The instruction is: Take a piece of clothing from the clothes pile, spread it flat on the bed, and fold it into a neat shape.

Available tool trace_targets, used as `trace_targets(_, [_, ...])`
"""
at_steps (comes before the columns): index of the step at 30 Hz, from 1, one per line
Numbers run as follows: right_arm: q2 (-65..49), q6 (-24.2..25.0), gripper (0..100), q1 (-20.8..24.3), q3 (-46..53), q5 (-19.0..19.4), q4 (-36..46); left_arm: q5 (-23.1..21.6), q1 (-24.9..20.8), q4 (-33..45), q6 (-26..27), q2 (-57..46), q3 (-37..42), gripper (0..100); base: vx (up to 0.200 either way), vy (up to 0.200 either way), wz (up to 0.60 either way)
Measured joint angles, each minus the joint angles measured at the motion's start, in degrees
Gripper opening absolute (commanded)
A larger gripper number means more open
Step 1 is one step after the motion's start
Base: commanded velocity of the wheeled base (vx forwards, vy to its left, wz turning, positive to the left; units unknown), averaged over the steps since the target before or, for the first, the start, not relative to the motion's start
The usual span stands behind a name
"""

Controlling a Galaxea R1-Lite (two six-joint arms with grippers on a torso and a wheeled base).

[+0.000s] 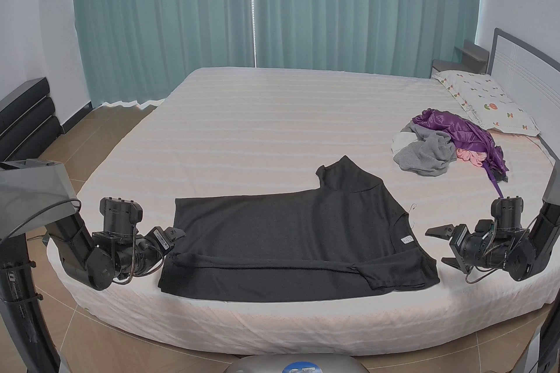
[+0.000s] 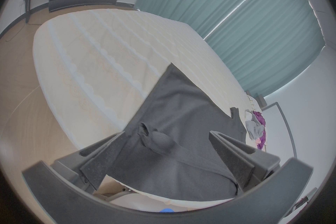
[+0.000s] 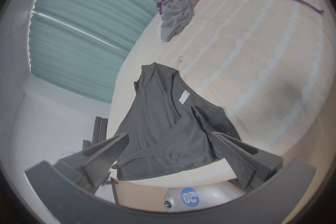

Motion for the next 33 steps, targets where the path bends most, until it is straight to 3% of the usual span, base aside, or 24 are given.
trace_targets(11, [0.22,2.54,100,1.37,2.93,-0.13,-0.88,0.52,-1.34,-0.11,-2.33,-1.84,0.61,100,0.000,-0.036,0.00])
trace_targets(16, [0.67,2.54,100,1.78,3.67,-0.13,-0.96,0.00,-0.51,-0.24,-3.73,-2.17,0.22,100,0.200,0.000,0.00])
trace_targets(28, [2.78,2.29,100,1.97,3.97,-1.77,-1.43,0.04,0.00,0.27,-2.99,-2.51,0.28,100,0.017,0.000,0.00])
trace_targets(33, [3.34,2.32,100,1.97,4.08,-1.80,-2.44,0.09,-0.84,4.10,0.95,-3.47,1.63,100,0.000,0.000,0.00])
